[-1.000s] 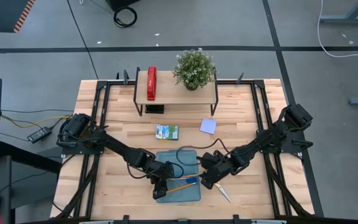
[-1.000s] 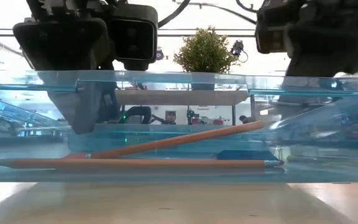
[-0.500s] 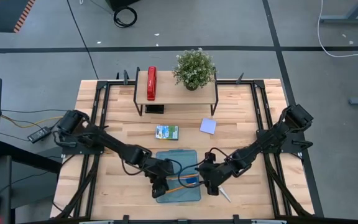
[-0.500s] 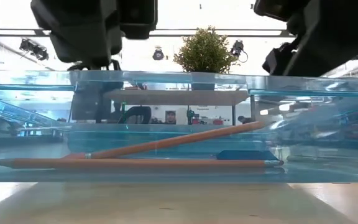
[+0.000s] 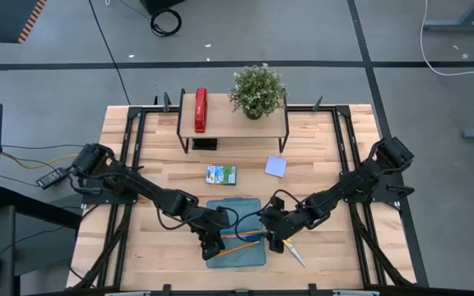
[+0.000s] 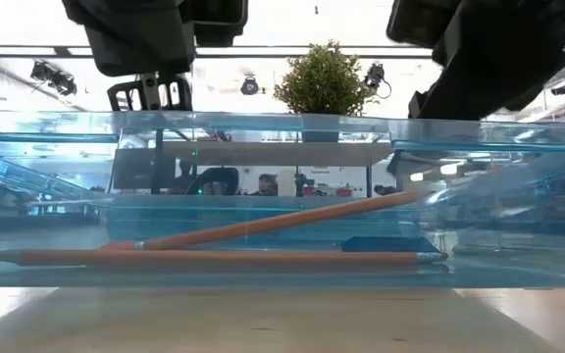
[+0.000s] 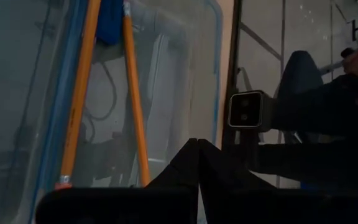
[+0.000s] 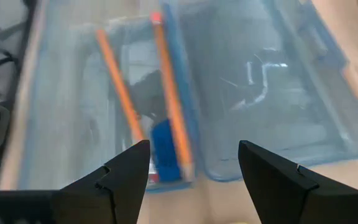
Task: Pack school essentials
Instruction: Adjust the pencils in the blue supply box
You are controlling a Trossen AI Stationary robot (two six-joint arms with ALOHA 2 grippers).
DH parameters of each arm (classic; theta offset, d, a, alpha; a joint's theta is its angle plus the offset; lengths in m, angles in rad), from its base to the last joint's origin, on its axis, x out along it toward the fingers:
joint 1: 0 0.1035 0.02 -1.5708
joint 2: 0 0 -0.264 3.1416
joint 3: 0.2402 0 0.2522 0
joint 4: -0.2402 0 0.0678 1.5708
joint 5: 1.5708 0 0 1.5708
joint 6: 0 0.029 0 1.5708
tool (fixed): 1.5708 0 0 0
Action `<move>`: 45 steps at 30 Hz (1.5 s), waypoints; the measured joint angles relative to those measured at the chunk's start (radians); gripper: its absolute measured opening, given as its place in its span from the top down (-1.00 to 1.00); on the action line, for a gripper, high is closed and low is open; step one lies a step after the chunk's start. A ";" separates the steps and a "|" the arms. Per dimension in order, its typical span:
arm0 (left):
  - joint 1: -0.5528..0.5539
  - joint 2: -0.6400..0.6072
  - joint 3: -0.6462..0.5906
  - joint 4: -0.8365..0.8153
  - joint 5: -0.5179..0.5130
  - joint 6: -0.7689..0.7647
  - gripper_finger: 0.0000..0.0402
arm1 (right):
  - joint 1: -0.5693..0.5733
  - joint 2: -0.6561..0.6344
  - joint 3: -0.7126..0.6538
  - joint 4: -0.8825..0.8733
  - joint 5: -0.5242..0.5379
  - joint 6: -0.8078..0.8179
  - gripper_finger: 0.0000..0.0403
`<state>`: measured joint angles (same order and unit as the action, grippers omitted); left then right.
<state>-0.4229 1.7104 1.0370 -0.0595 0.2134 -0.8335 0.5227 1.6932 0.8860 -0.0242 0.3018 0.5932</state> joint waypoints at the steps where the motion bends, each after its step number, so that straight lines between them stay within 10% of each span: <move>1: 0.000 -0.001 0.000 0.004 0.000 0.000 0.95 | 0.009 0.000 0.000 0.006 0.003 -0.012 -0.25; 18: 0.006 -0.062 0.000 -0.024 -0.014 -0.015 0.96 | -0.012 0.131 0.065 -0.001 -0.041 -0.075 -0.21; 37: 0.006 -0.070 0.000 -0.071 -0.026 -0.012 0.90 | -0.008 0.144 0.104 -0.081 -0.060 -0.118 0.70; 45: 0.006 -0.070 0.000 -0.072 -0.026 -0.012 0.94 | -0.008 0.137 0.106 -0.086 -0.064 -0.135 0.78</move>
<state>-0.4171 1.6405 1.0370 -0.1313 0.1878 -0.8459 0.5148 1.8304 0.9922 -0.1104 0.2376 0.4578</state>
